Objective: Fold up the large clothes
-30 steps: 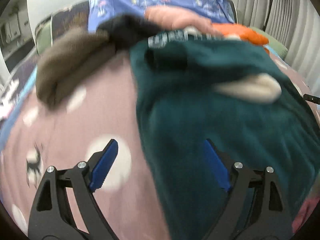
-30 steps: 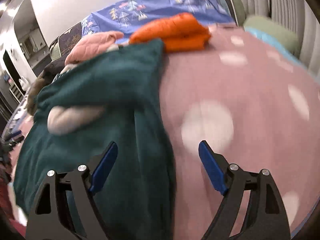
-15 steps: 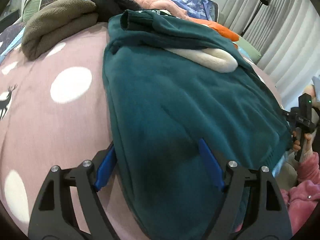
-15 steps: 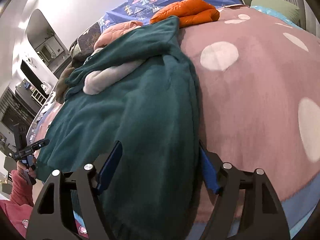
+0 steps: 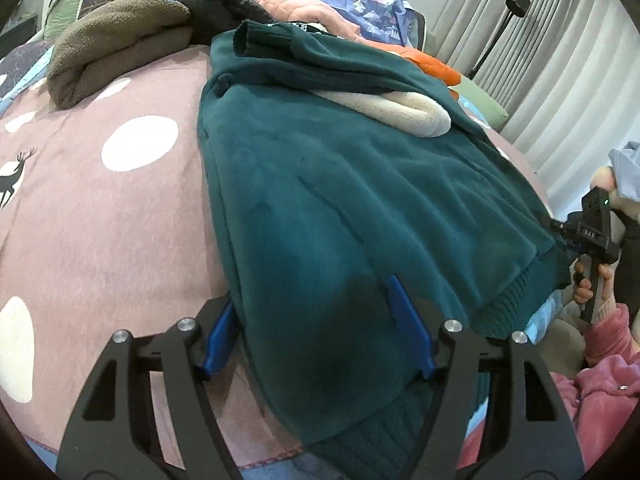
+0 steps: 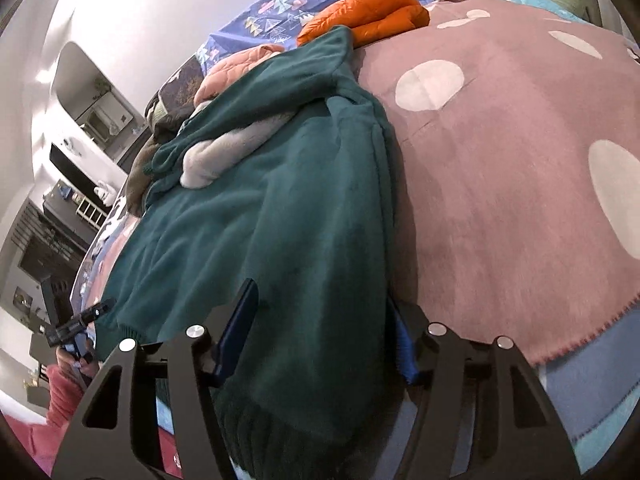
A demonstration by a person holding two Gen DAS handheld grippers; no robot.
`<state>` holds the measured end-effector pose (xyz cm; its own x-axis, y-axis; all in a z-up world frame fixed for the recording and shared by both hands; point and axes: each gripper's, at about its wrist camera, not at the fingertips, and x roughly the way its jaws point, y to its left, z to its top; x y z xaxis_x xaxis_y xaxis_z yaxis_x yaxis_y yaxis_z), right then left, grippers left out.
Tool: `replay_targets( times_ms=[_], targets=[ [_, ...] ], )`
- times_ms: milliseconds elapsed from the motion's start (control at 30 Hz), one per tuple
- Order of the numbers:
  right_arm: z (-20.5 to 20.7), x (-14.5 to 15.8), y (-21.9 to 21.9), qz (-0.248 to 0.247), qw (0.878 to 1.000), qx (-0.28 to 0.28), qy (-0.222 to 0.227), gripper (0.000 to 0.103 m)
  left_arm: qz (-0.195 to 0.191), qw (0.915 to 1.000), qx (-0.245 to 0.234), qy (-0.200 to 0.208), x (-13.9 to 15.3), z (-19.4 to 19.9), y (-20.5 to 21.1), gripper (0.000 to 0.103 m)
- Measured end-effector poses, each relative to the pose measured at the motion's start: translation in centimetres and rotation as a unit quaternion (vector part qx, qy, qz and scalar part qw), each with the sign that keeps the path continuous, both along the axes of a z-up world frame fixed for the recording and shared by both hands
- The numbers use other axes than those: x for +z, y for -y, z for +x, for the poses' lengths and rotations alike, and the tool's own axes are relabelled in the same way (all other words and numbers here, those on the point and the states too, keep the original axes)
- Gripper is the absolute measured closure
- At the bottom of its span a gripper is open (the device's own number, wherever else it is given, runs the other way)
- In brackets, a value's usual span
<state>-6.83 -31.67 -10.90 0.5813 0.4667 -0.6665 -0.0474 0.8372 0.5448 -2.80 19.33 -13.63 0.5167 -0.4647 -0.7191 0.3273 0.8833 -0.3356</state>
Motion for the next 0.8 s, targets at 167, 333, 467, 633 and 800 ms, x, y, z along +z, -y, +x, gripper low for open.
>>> replay_targets(
  times_ms=[167,333,467,633,800],
  targets=[
    [0.7,0.2,0.3,0.058,0.998,-0.039,-0.006,0.082,-0.017,0.9996,0.024,0.003,0.8,1.1,0.7,0.077],
    [-0.5,4.9,1.3,0.115,0.99,-0.06,0.059,0.085,-0.064,0.9935,0.047,0.081,6.1,-0.5,0.0,0.082],
    [-2.1,9.2,1.8,0.136,0.983,-0.056,0.11,0.085,-0.097,0.9855,0.048,0.131,10.5,-2.3,-0.6,0.083],
    [-5.9,12.7,1.6,0.035,0.989,-0.037,0.138,0.084,-0.049,0.9826,0.029,0.177,13.0,-6.9,-1.1,0.08],
    [-4.3,6.4,-0.8,-0.057,0.998,-0.015,0.022,0.08,0.063,0.9924,0.015,0.105,7.0,-6.3,0.9,0.072]
  ],
)
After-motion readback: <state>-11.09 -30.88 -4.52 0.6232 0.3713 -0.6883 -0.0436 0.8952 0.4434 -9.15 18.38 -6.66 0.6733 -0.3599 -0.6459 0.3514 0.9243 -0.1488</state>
